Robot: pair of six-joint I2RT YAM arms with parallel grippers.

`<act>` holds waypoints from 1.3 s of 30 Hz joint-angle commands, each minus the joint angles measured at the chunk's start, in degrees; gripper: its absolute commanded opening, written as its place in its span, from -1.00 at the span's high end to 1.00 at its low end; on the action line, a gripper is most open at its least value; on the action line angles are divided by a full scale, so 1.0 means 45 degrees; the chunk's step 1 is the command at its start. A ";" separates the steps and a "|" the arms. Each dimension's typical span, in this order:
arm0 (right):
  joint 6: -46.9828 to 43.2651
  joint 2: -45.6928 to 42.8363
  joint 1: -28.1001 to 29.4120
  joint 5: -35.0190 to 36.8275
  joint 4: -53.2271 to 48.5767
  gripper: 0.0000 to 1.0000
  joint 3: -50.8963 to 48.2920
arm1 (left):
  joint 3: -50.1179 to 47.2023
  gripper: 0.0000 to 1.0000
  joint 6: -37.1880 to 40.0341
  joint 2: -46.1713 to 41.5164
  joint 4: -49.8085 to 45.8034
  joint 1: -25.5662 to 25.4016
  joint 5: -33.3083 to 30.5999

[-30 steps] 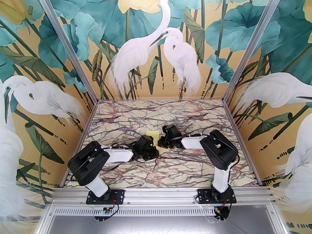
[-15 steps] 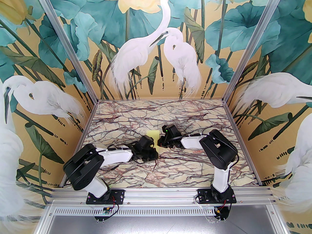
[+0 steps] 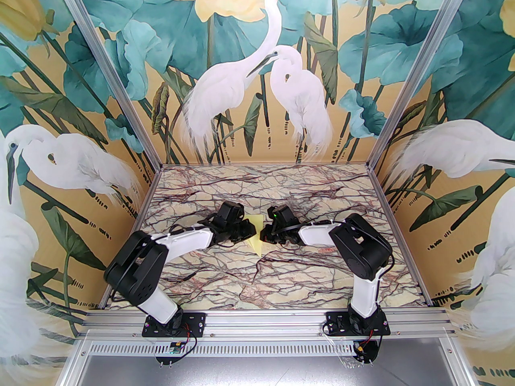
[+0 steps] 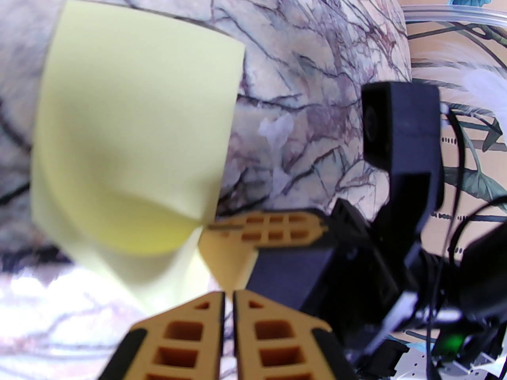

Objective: Fold a paper plane with a square sheet of paper (fold left side to right side)

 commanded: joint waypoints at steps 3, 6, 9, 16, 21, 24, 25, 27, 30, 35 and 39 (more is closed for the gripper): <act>-0.0090 0.0346 -0.0076 0.0273 -0.0323 0.97 0.0030 | 0.0286 0.75 0.0271 0.0753 -0.0067 0.0043 0.0199; -0.0073 0.0365 -0.0076 0.0255 -0.0272 0.96 -0.0002 | 0.0424 0.75 0.0403 0.0913 -0.0553 0.0043 -0.0187; -0.0034 0.0386 -0.0067 0.0237 -0.0204 0.96 0.0014 | 0.0514 0.75 0.0497 0.1026 -0.1041 0.0043 -0.0668; -0.0002 0.0420 -0.0057 0.0249 -0.0175 0.96 -0.0040 | 0.0688 0.77 0.0623 0.1505 -0.1901 0.0048 -0.1620; -0.0020 0.0414 -0.0057 0.0255 -0.0191 0.96 -0.0051 | 0.0623 0.77 0.0548 0.1565 -0.1968 0.0043 -0.1798; -0.0044 0.0398 -0.0055 0.0255 -0.0181 0.95 -0.0051 | 0.0555 0.77 0.0512 0.1642 -0.1903 0.0052 -0.1750; -0.0034 0.0381 -0.0060 0.0236 -0.0188 0.94 -0.0055 | 0.0567 0.77 0.0493 0.1676 -0.1888 0.0045 -0.1747; -0.0068 0.0228 -0.0058 0.0225 -0.0267 0.79 -0.0023 | 0.0507 0.77 0.0436 0.1706 -0.1777 0.0046 -0.1689; -0.0131 -0.0408 -0.0076 0.0423 -0.0473 0.46 -0.0109 | 0.0437 0.78 0.0352 0.1702 -0.1669 0.0043 -0.1620; 0.0218 -0.1893 -0.0057 0.0645 -0.0053 0.48 -0.0967 | 0.0333 0.78 0.0263 0.1683 -0.1558 0.0050 -0.1545; 0.0873 -0.2264 0.0208 -0.0110 0.1023 0.66 -0.1604 | 0.0301 0.78 0.0224 0.1687 -0.1468 0.0041 -0.1454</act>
